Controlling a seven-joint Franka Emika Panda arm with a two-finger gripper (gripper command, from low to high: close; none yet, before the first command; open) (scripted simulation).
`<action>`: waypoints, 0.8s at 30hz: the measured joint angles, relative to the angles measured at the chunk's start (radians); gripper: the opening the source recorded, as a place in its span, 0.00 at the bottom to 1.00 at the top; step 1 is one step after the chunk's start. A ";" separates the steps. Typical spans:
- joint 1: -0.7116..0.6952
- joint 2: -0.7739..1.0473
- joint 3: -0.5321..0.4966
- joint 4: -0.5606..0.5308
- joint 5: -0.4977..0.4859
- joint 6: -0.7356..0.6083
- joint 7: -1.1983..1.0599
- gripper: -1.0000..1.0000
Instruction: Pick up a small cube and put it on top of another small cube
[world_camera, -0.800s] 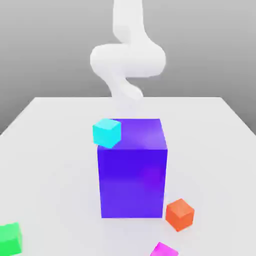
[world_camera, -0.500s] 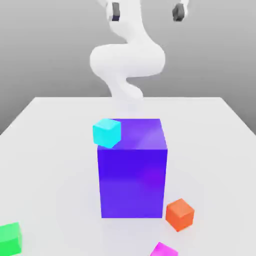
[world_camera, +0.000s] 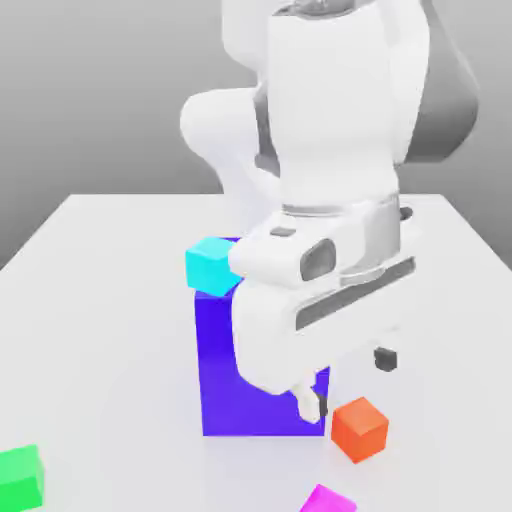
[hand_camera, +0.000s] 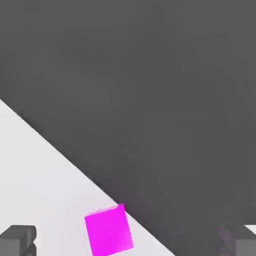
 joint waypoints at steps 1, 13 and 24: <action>0.000 0.034 0.003 0.000 -0.009 0.012 -0.019 0.50; -0.013 0.344 0.034 0.029 -0.056 0.186 -0.117 0.00; -0.061 0.194 -0.055 0.007 -0.058 0.048 -0.065 0.00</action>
